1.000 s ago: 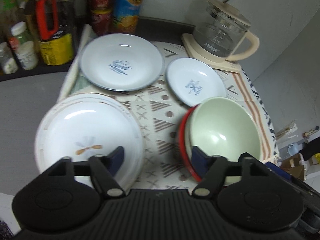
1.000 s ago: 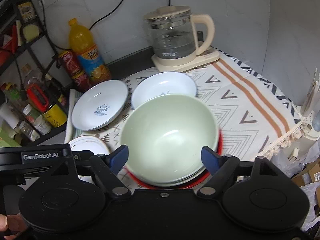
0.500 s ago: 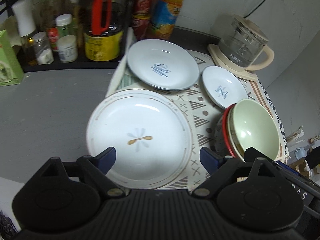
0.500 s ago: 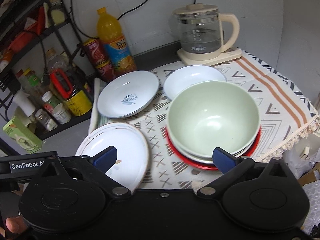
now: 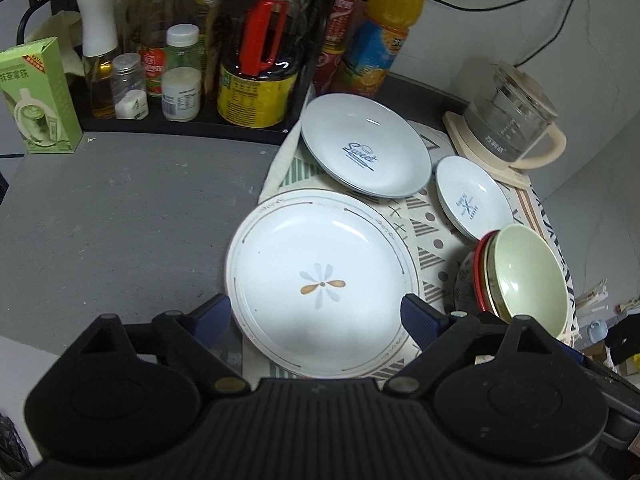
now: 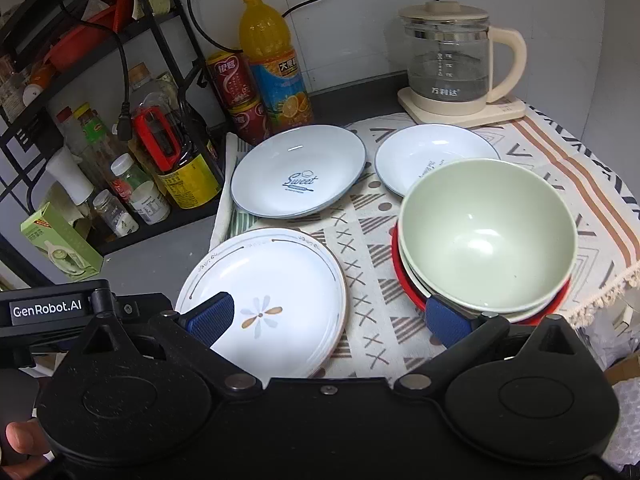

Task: Organize plates and bowls
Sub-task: 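Withdraw both grippers and move toward the flower-pattern white plate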

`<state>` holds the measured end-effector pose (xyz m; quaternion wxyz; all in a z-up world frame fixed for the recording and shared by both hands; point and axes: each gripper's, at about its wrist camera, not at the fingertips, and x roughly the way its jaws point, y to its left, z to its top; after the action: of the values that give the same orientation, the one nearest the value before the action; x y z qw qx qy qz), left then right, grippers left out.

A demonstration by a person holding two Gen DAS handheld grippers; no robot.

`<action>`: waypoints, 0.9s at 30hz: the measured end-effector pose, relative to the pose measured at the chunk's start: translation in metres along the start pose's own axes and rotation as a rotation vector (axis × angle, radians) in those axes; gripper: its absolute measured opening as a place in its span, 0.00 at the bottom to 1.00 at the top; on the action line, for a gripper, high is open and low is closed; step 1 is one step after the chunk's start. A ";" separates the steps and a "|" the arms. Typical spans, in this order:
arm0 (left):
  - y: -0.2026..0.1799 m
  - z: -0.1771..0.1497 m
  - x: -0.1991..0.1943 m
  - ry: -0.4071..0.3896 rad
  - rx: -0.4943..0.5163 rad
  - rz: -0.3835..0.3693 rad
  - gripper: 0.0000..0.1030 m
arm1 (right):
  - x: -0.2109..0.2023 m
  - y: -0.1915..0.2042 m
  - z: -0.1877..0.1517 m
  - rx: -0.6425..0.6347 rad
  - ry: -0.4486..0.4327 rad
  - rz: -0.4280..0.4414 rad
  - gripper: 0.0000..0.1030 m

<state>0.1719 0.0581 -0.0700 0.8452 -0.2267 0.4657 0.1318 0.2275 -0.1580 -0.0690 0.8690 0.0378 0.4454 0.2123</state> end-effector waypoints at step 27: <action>0.003 0.086 0.062 -0.037 -0.152 -0.059 0.84 | 0.098 0.001 0.088 0.029 0.094 0.086 0.73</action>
<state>0.2663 0.1046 -0.0834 0.8376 -0.3011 0.4319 0.1460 0.3471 -0.1071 -0.0903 0.8366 0.0595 0.4866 0.2445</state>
